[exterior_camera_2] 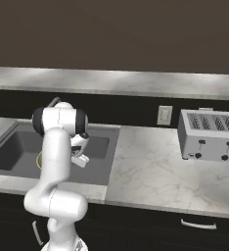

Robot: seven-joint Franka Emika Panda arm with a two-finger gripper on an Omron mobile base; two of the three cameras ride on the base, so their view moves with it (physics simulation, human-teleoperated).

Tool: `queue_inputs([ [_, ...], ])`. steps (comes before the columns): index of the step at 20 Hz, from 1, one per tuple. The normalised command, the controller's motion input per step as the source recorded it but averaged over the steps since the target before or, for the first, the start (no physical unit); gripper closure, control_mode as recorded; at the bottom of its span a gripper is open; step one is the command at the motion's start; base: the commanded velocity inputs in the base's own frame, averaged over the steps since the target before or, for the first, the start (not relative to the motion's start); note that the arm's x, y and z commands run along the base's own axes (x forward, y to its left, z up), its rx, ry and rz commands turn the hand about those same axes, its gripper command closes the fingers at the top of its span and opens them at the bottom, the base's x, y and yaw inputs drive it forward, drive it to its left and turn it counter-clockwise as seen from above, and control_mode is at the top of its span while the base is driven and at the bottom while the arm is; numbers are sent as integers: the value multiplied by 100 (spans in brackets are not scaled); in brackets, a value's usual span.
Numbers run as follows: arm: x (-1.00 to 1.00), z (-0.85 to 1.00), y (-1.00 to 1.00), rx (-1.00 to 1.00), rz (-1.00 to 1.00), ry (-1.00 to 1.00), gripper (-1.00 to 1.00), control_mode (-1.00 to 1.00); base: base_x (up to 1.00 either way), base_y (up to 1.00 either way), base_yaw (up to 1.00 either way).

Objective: Pick the tomato from the cabinet and place it in the bowl. Then pick the bowl and place it in the sink. Then turn on the sink facuet.

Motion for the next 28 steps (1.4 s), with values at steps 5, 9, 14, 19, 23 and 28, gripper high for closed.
queue_inputs([
  [5,-16,87,-13,1,-2,-4,-100,-100,0,0,0],
  [9,-28,100,-19,7,-8,2,-100,-100,0,0,0],
  [14,-36,100,-27,17,-10,8,-100,-100,0,0,0],
  [19,-30,71,-22,17,-5,10,-100,-100,0,0,0],
  [23,-11,20,-2,15,-4,21,-100,-100,0,0,0],
  [28,-5,100,-7,48,-32,15,-100,-100,0,0,0],
])
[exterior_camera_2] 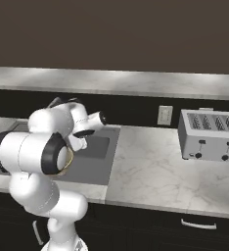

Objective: Pick the tomato from the cabinet and place it in the bowl. Then pick the bowl and place it in the sink. Then turn on the sink facuet.

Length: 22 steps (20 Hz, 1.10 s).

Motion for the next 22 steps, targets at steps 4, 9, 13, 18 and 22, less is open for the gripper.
queue_inputs([
  [4,0,75,0,54,-39,22,-100,-100,0,0,0],
  [9,0,3,20,52,-48,23,-100,-100,0,0,0],
  [13,10,6,16,54,-41,31,-100,-100,0,0,0],
  [18,53,29,3,56,-16,35,-100,-100,0,0,0],
  [22,61,10,-12,42,-1,22,-100,-100,0,0,0],
])
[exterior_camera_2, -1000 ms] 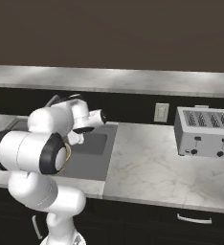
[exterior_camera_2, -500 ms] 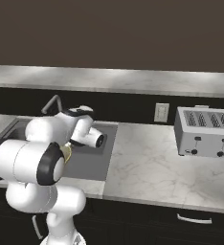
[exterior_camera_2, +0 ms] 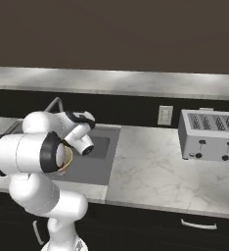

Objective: Pick the tomato from the cabinet and place it in the bowl. Then pick the bowl and place it in the sink. Then turn on the sink facuet.

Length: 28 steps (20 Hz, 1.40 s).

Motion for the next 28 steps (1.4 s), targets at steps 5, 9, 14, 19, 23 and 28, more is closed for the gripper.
queue_inputs([
  [5,79,-32,-6,18,5,18,-100,-100,0,0,0],
  [9,75,-47,0,2,3,8,-100,-100,0,0,0],
  [14,67,-24,0,0,0,1,-100,-100,0,0,0],
  [19,60,-30,16,-2,0,0,-100,-100,0,0,0],
  [23,51,-45,16,-3,0,3,-100,-100,0,0,0],
  [28,59,-30,13,-2,-1,4,-100,-100,0,0,0],
])
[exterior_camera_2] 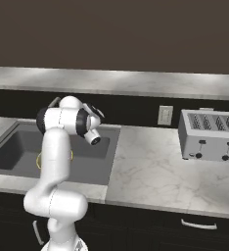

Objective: Pick the tomato from the cabinet and place it in the bowl. Then pick the bowl and place it in the sink. Then turn on the sink facuet.

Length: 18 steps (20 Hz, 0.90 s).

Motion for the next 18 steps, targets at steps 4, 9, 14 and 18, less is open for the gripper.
queue_inputs([
  [4,57,-17,5,0,-6,5,-100,-100,0,0,0],
  [9,30,-1,1,0,-7,7,-100,-100,0,0,0],
  [14,13,0,0,0,-9,9,-100,-100,0,0,0],
  [18,0,0,-9,0,-7,11,-100,-100,0,0,0],
])
